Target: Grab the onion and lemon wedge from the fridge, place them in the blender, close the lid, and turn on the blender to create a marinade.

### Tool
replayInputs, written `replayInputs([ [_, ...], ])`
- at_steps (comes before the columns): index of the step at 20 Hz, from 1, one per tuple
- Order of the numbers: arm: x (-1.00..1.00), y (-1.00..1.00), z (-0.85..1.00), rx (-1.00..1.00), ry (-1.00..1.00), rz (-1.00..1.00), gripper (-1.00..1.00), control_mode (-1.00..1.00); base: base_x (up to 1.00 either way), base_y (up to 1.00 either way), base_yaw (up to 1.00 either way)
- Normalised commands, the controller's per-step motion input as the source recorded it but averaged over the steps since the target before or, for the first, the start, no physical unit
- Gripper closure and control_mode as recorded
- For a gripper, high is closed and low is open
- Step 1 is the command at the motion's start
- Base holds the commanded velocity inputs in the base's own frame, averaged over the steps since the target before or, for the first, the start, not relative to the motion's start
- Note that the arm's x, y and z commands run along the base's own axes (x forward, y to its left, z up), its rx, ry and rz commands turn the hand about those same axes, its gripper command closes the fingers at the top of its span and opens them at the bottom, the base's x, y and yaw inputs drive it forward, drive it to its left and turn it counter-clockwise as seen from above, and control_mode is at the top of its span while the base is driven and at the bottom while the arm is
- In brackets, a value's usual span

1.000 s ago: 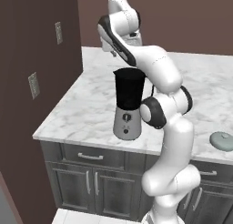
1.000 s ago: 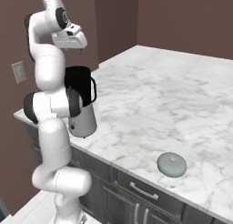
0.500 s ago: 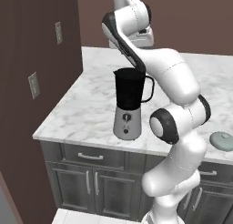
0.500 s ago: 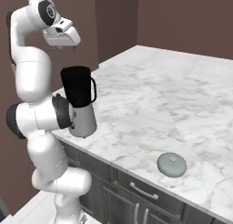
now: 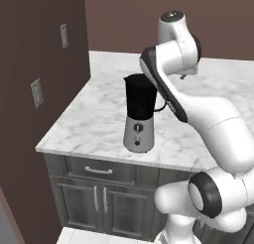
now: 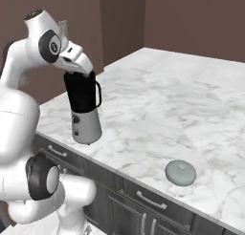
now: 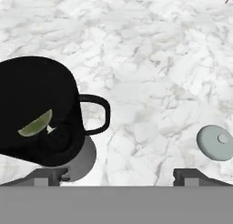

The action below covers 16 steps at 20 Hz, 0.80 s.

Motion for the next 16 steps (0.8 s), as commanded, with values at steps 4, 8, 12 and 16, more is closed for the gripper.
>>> replayInputs([
  [4,-1.0,-0.42,-0.01,0.04,-0.15,0.08,-1.0,-1.0,0.0,0.0,0.0],
  [8,-0.99,-0.08,0.0,0.01,-0.01,0.06,-1.0,-1.0,0.0,0.0,0.0],
  [12,-0.49,0.0,0.0,0.0,0.09,0.0,-1.0,-1.0,0.0,0.0,0.0],
  [16,-0.08,0.0,0.0,0.0,0.11,0.0,-1.0,-1.0,0.0,0.0,0.0],
])
